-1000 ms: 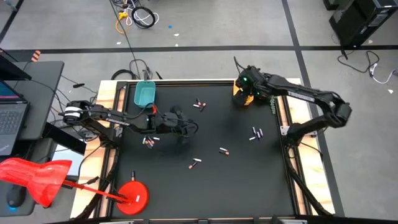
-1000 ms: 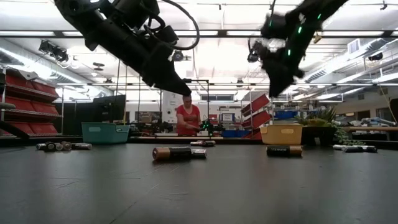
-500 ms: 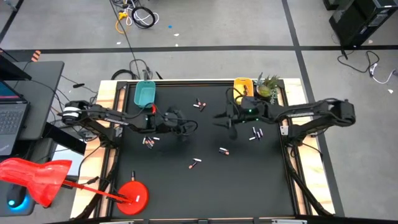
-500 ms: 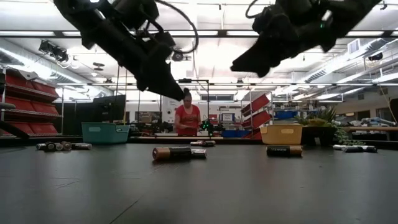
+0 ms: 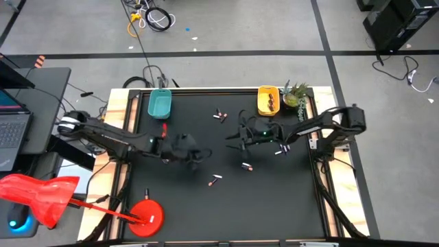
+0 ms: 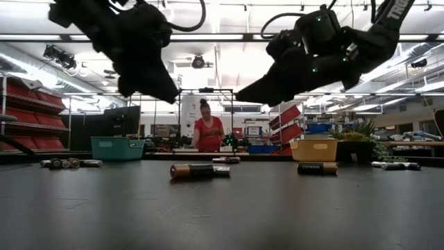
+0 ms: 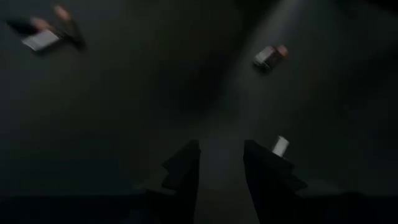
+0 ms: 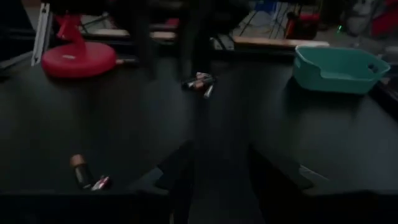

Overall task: Sort batteries
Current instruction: Put the black battery into the yellow bin

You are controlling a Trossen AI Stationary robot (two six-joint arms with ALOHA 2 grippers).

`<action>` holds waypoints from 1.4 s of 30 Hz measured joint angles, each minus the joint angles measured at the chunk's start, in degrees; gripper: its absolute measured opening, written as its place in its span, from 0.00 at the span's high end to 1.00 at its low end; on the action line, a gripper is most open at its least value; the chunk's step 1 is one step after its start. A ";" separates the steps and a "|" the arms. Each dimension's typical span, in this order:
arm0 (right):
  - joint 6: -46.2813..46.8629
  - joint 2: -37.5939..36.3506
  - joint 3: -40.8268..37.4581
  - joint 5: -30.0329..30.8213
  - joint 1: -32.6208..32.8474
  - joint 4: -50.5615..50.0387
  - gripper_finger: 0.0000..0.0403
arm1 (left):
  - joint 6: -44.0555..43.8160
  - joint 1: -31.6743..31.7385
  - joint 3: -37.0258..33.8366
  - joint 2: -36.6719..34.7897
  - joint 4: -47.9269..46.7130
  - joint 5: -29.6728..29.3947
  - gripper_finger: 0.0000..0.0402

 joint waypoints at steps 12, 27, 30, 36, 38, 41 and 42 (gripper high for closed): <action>-0.88 -1.45 -0.31 -0.44 -3.65 5.26 0.62 | -11.96 -9.24 12.84 16.40 -3.29 1.09 0.68; 3.21 -12.96 -11.23 -0.34 -10.62 4.94 0.62 | -21.52 -11.36 31.13 33.54 -19.96 2.06 0.68; 3.84 -14.72 -12.94 -0.49 -10.58 7.21 0.62 | -22.89 -11.32 30.50 33.45 -19.88 2.07 0.68; 4.10 -16.08 -13.84 -0.74 -9.64 8.05 0.62 | -22.95 -11.34 29.89 34.38 -19.54 1.50 0.68; 4.10 -15.90 -13.84 -0.75 -9.34 8.10 0.62 | -22.64 -11.34 29.81 35.78 -19.32 1.68 0.68; 3.87 -15.57 -13.84 -0.75 -9.14 8.03 0.63 | -22.55 -11.34 29.86 37.37 -18.74 2.65 0.68; 3.85 -15.57 -13.84 -0.78 -9.14 7.93 0.63 | -22.48 -11.34 29.95 37.70 -18.58 3.12 0.68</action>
